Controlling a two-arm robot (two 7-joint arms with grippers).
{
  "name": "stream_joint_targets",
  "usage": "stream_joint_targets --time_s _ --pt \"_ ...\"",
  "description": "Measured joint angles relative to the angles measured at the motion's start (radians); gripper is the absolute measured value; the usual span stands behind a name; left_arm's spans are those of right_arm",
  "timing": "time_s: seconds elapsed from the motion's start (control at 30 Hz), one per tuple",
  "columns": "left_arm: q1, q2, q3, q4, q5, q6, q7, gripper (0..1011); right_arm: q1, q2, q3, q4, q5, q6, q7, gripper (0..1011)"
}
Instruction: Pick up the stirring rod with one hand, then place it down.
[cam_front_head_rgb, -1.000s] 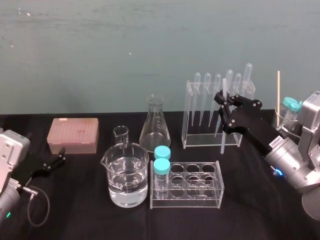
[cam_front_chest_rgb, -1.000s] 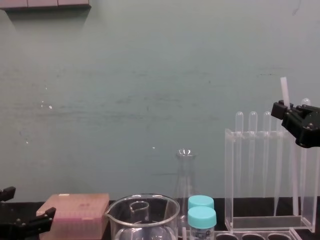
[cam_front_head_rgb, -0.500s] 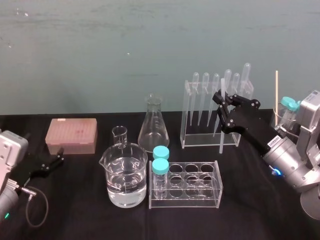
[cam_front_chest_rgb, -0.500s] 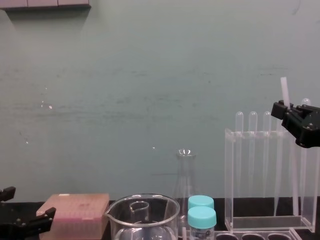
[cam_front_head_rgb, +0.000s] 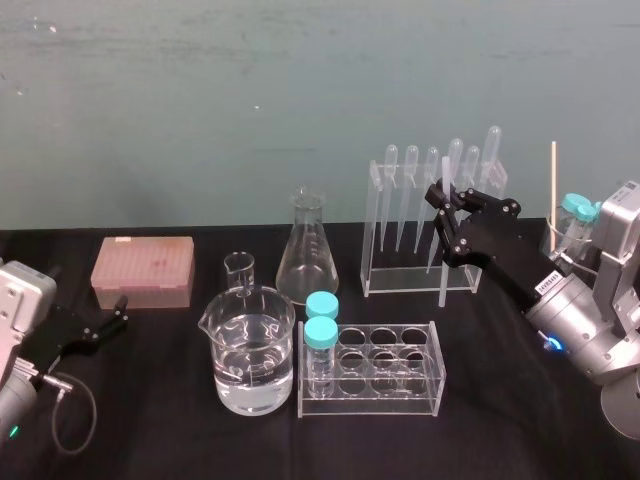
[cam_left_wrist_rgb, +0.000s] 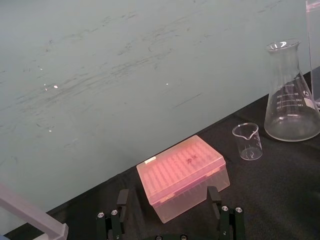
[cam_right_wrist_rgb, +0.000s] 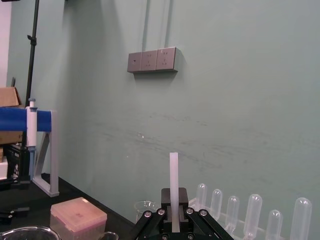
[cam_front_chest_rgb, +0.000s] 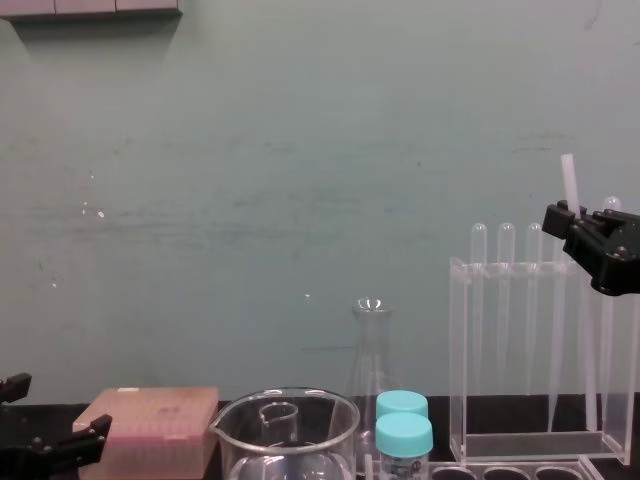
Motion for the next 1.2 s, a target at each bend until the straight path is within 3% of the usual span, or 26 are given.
stream_joint_targets --time_s 1.2 --pt "0.0 0.0 0.0 0.0 0.0 0.0 0.0 1000 0.0 0.0 0.0 0.0 0.0 0.0 0.0 70"
